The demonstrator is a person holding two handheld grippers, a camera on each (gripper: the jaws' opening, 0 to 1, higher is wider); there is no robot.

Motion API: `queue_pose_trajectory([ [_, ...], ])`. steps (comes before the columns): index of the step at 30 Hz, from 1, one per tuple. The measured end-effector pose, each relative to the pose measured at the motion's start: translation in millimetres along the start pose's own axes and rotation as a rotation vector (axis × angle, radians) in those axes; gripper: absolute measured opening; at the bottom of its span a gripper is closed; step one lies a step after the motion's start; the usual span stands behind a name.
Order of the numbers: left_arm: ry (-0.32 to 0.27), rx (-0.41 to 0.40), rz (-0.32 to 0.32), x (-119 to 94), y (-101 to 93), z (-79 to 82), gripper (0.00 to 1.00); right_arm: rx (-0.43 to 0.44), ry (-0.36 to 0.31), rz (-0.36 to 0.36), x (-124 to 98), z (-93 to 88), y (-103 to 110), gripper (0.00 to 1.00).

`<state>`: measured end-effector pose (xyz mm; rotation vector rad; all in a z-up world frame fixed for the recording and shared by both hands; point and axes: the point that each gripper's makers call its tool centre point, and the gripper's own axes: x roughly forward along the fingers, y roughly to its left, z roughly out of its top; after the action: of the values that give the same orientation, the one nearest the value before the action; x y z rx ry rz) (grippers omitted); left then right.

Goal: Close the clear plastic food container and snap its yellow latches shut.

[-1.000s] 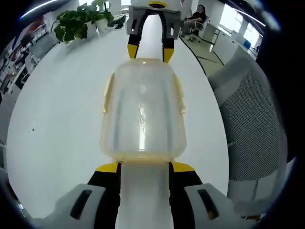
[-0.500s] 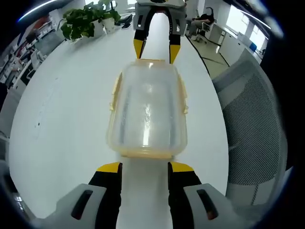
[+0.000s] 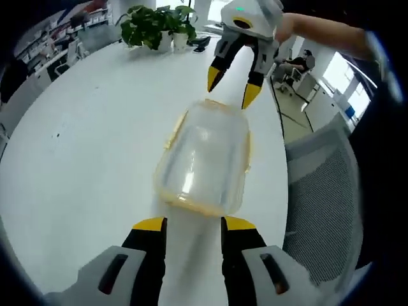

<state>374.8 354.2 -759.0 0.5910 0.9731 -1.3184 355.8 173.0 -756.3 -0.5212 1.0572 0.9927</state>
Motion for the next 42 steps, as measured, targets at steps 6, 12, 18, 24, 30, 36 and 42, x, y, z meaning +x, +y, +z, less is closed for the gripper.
queue_pose_trajectory([
  [6,-0.12,-0.234,-0.012,-3,1.2,10.7,0.33,0.075,-0.02,0.005,3,-1.1,3,0.39],
  [12,-0.197,-0.432,-0.013,-2,4.4,11.9,0.33,0.179,-0.082,0.012,6,6.3,6,0.38],
  [18,-0.22,-0.57,0.004,4,6.5,6.0,0.34,0.242,-0.1,0.011,6,6.1,3,0.37],
  [24,-0.22,-0.649,0.009,9,1.6,6.0,0.33,0.309,-0.096,0.014,8,5.1,3,0.32],
  [30,-0.228,-0.716,0.001,16,-7.3,7.6,0.33,0.311,-0.091,0.023,13,3.2,7,0.32],
  [36,-0.197,-0.657,0.026,24,-9.7,6.1,0.3,0.322,-0.111,0.034,19,4.4,10,0.33],
  [42,-0.21,-0.688,0.039,26,-7.4,7.9,0.33,0.373,-0.117,0.05,20,2.0,10,0.33],
])
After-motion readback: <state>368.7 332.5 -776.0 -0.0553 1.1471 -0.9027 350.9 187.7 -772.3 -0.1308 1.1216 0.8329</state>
